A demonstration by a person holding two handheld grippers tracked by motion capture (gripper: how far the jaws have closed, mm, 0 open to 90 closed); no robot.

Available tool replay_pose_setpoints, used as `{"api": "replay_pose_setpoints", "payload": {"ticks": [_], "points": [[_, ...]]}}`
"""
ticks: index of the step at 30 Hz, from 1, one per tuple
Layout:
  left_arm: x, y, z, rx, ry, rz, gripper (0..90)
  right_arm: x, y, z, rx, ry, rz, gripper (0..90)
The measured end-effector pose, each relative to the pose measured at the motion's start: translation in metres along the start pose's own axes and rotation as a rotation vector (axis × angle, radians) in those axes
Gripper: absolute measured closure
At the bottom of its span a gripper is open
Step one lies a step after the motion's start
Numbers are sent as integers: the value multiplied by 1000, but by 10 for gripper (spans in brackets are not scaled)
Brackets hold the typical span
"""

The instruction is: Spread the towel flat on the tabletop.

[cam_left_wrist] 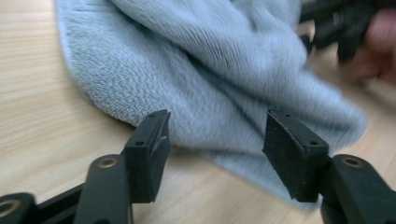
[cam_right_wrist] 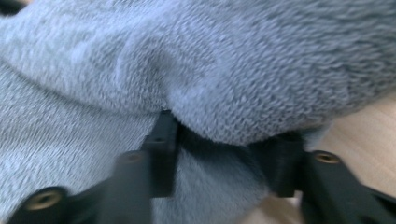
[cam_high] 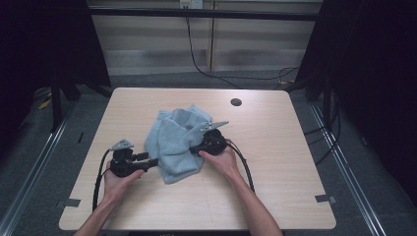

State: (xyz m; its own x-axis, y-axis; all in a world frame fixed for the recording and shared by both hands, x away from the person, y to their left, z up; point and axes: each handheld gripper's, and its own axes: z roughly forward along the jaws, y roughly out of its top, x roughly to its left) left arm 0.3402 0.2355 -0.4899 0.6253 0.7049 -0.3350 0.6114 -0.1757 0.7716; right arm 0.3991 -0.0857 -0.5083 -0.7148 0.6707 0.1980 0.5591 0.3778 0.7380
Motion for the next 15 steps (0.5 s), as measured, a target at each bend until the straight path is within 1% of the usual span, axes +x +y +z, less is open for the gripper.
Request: {"api": "replay_pose_setpoints", "payload": {"ticks": [1,2,4,5,6,7,9,11,12,13,14,15], "points": [[-1,1,-1,-7,2,6,392,1,-2,-1,-3,10,1,646],[-2,2,-2,-12,3,15,389,2,-5,-2,-12,19,-2,681],[-3,3,-3,-15,2,18,383,4,-8,-4,-19,21,-13,758],[-4,3,-4,-18,11,25,377,6,-10,-5,-20,28,-15,784],[-4,3,-4,-21,14,31,370,7,-12,-7,-18,42,-18,795],[-4,4,-6,-29,12,25,368,10,-13,-8,-13,51,-30,802],[-3,5,-8,-41,24,23,355,17,-18,-14,0,67,-47,809],[-3,6,-9,-49,27,17,352,22,-24,-20,8,83,-57,810],[-3,6,-9,-46,33,25,350,23,-27,-23,11,91,-56,810],[-5,7,-8,-44,59,35,350,24,-30,-26,8,96,-57,810],[-6,7,-8,-36,51,44,350,26,-35,-30,11,111,-48,810],[-6,7,-8,-37,34,35,350,29,-38,-34,11,118,-54,810]]}}
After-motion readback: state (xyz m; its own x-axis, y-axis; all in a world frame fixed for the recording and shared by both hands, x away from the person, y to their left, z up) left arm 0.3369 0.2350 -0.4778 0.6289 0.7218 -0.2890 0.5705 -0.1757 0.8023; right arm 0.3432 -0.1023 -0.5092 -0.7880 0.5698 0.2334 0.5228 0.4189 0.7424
